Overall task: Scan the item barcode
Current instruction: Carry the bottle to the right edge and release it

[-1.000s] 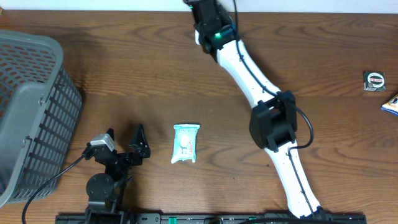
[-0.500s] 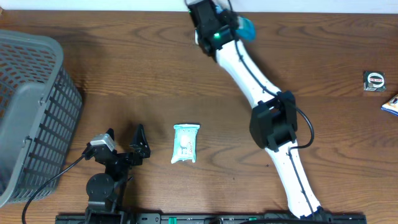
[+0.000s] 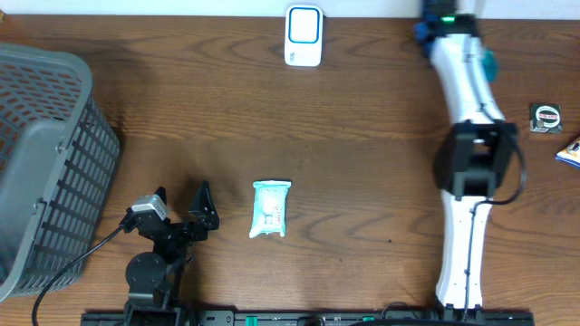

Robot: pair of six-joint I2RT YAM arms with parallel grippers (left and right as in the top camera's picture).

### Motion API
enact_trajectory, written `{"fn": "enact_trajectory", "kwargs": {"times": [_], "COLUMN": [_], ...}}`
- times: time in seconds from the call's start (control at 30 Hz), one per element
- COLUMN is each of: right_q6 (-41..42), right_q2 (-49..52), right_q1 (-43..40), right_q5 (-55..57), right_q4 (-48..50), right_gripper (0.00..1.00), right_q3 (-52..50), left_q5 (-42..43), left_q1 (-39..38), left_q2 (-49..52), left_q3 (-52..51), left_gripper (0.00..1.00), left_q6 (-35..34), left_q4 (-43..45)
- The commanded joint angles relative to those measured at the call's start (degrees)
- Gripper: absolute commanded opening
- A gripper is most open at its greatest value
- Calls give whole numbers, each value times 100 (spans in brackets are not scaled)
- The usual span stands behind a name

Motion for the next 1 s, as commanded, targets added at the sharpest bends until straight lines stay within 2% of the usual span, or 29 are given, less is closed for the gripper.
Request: {"fn": "enact_trajectory", "kwargs": {"times": [0.0, 0.13, 0.3, 0.47, 0.6, 0.7, 0.87, 0.97], "right_q6": [205, 264, 413, 868, 1541, 2048, 2608, 2612], "right_q2": [-48, -46, -46, -46, -46, -46, -46, -46], "right_q1": [-494, -1058, -1639, -2028, -2291, -2487, -2857, -2962], "right_q5": [-85, -332, -826, -966, -1202, -2076, -4297, -4671], "right_q4": [79, 136, 155, 181, 160, 101, 308, 503], "right_gripper": [20, 21, 29, 31, 38, 40, 41, 42], "right_q3": [120, -28, -157, -164, -164, -164, -164, -164], "left_q5": [-70, -70, -70, -70, -70, -70, -70, -70], "left_q1": [20, 20, 20, 20, 20, 20, 20, 20], "left_q2": [-20, -20, -20, -20, -20, -20, -20, -20], "left_q3": [-103, -103, -103, -103, -103, -103, -103, -103], "left_gripper": [98, 98, 98, 98, 98, 98, 98, 98], "left_q6": [9, 7, 9, 9, 7, 7, 7, 9], "left_q4": [-192, -192, -192, -192, -192, -192, -192, -192]}}
